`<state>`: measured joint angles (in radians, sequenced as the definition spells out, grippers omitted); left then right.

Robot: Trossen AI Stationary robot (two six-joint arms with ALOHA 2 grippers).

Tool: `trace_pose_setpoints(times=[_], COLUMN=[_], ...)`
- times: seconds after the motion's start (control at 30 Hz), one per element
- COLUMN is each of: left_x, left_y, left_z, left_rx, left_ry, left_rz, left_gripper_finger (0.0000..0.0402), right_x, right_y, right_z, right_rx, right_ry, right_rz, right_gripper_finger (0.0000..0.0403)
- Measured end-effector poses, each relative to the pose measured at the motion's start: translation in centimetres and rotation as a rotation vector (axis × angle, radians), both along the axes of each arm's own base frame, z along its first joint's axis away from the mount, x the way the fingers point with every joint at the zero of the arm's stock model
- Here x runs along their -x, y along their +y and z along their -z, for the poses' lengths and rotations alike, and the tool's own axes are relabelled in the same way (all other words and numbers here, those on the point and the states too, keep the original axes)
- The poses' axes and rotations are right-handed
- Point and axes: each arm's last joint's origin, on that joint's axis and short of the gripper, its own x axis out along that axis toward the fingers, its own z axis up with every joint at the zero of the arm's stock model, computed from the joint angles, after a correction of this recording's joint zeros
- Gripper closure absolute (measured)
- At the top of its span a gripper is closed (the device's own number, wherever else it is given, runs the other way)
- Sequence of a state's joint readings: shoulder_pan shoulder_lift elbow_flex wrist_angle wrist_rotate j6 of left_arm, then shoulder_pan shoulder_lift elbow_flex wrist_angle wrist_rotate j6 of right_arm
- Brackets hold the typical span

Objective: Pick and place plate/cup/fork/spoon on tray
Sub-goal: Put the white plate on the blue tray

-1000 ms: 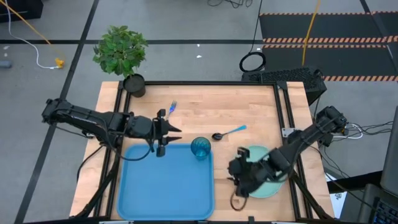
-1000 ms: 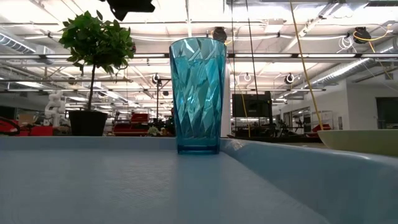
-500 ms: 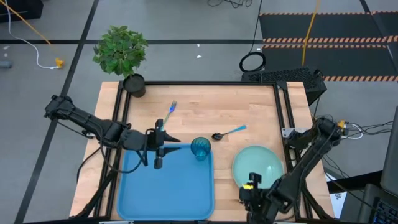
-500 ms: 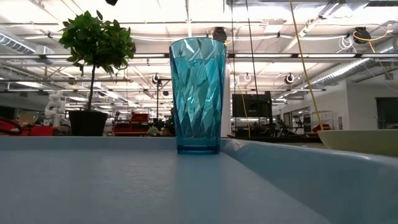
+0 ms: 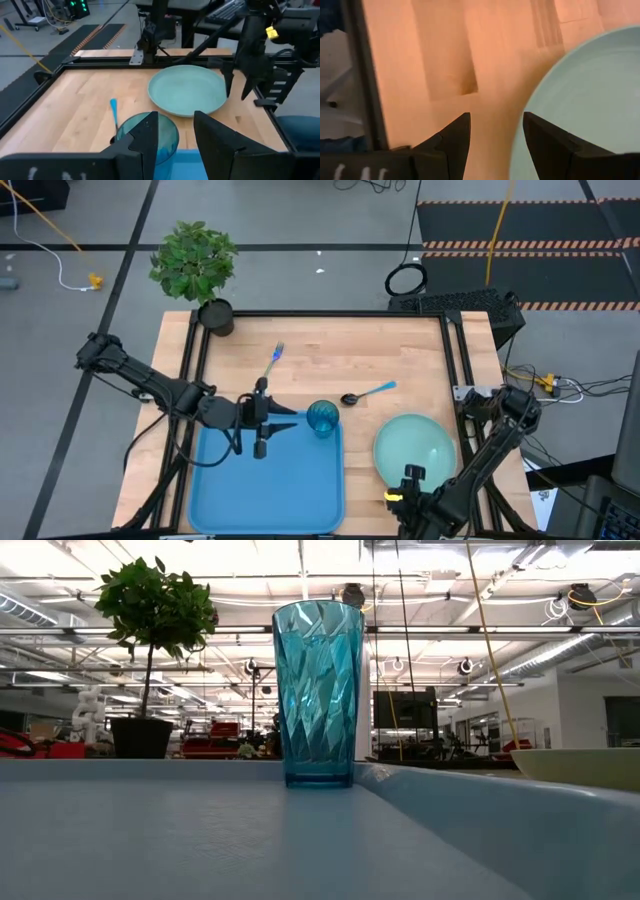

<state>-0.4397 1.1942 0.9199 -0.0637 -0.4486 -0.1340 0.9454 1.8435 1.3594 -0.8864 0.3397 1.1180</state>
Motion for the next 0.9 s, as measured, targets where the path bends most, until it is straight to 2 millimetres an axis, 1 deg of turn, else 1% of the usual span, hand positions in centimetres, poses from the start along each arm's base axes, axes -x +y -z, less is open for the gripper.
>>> trace_pose_setpoints(times=[0.3,0.37,0.43,0.5,0.6,0.67,0.7,0.77,0.9], left_x=[-0.2,-0.2,-0.2,-0.2,-0.2,-0.2,-0.2,-0.2,-0.2], left_y=[-0.3,-0.3,-0.3,-0.2,-0.2,-0.2,-0.2,-0.2,-0.2], left_z=[0.2,0.2,0.2,0.2,0.2,0.2,0.2,0.1,0.0], left_rx=[-0.012,-0.026,-0.027,-0.027,-0.027,-0.027,-0.026,-0.024,-0.024], left_ry=[0.002,0.003,0.001,0.002,0.002,0.002,0.001,-0.003,-0.012], left_rz=[0.010,0.013,0.014,0.013,0.012,0.011,0.011,0.011,-0.002], left_gripper_finger=[0.0273,0.0273,0.0273,0.0273,0.0273,0.0273,0.0273,0.0273,0.0273], right_x=[1.3,1.5,1.6,1.5,1.4,1.3,1.3,1.3,1.5], right_y=[-1.8,-2.1,-2.2,-2.2,-2.4,-2.5,-2.6,-2.9,-3.6], right_z=[2.9,3.4,3.6,3.6,3.5,3.2,3.0,2.5,0.7], right_rx=[0.057,0.069,0.064,0.055,0.036,0.029,0.026,0.021,0.012], right_ry=[0.078,0.096,0.111,0.124,0.153,0.161,0.165,0.160,0.115], right_rz=[0.070,0.072,0.072,0.076,0.068,0.056,0.045,0.042,0.050], right_gripper_finger=[0.0232,0.0241,0.0260,0.0287,0.0338,0.0375,0.0387,0.0392,0.0393])
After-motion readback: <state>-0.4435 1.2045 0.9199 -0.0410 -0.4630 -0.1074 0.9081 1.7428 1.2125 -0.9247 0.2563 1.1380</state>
